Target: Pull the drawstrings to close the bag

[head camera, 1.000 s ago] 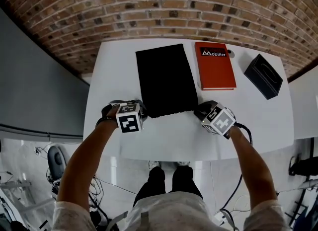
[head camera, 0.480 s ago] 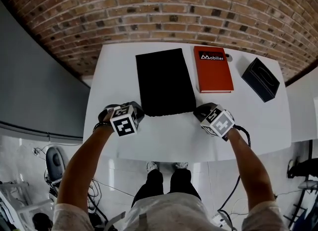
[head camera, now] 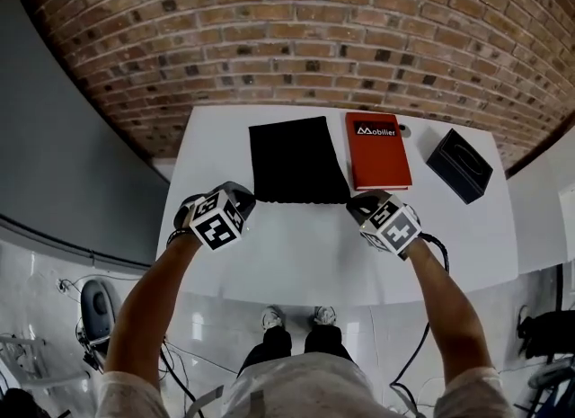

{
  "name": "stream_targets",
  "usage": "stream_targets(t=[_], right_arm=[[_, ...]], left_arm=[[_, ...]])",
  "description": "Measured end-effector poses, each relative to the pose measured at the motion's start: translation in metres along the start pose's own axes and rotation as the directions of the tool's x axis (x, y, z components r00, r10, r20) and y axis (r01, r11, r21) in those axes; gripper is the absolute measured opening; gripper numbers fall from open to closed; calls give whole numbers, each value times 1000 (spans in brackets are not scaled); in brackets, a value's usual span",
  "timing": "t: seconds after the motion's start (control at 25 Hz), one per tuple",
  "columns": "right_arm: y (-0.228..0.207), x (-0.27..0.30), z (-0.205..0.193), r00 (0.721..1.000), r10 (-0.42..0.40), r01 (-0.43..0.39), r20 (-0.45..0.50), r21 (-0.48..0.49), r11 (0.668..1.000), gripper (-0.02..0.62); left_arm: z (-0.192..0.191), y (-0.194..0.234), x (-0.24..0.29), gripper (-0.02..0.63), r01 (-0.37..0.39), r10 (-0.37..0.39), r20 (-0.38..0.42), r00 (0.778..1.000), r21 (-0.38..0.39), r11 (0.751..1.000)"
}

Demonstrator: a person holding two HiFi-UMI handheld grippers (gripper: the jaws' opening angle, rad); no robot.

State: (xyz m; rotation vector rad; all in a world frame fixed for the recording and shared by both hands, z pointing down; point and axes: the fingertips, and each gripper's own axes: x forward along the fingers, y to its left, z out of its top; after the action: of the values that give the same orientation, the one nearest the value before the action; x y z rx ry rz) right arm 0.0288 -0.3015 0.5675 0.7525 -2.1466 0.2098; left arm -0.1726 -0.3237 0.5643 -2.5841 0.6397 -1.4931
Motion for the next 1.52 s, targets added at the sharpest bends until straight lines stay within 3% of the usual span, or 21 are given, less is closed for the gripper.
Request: stream_targets(t=[0.32, 0.76, 1.28, 1.52], right_arm=[[-27, -30, 45, 991, -95, 95, 99, 2, 995, 11], [-47, -68, 88, 958, -190, 188, 213, 28, 982, 11], [-73, -122, 132, 891, -298, 295, 343, 63, 954, 11], [-84, -149, 157, 844, -356, 347, 402, 97, 933, 11]], left_arm=[[28, 37, -32, 6, -126, 131, 69, 989, -81, 989], [59, 68, -75, 6, -242, 274, 159, 949, -192, 951], [105, 93, -127, 6, -285, 402, 278, 872, -380, 880], [128, 108, -157, 6, -302, 472, 321, 821, -457, 837]])
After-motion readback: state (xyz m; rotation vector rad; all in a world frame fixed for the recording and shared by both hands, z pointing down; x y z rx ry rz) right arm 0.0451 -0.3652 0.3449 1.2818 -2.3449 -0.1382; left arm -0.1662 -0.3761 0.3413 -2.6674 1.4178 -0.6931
